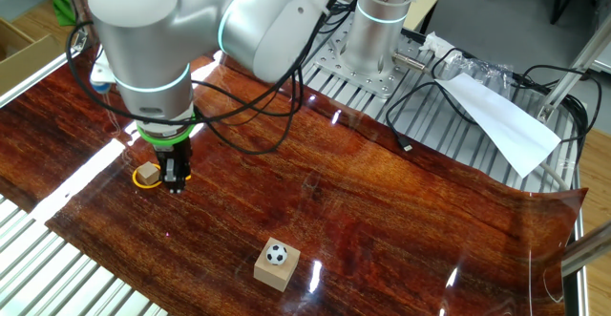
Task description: Attach the bubble ring to the ball
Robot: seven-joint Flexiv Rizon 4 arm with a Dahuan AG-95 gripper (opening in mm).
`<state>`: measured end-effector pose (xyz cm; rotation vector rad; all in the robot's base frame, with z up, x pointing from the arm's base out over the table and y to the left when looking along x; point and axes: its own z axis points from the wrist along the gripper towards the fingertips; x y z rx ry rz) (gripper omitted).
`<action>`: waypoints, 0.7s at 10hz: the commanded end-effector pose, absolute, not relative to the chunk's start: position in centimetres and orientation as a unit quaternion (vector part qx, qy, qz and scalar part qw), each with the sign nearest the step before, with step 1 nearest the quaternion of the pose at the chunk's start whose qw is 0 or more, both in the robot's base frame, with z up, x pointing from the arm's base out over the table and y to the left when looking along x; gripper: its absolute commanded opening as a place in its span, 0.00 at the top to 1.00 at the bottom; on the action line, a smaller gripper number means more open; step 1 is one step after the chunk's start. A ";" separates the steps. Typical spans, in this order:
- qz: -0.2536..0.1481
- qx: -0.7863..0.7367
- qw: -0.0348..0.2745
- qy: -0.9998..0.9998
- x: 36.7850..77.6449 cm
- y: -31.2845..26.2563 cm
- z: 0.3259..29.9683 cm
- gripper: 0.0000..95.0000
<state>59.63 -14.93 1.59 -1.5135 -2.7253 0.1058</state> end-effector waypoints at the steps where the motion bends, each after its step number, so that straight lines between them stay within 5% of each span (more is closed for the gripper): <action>1: 0.034 -0.485 0.011 -0.874 59.6 -14.9 1.5 0.60; 5: 0.036 -0.483 0.010 -0.875 59.6 -15.0 1.3 0.60; 7: 0.036 -0.471 0.009 -0.882 59.6 -15.0 1.3 1.00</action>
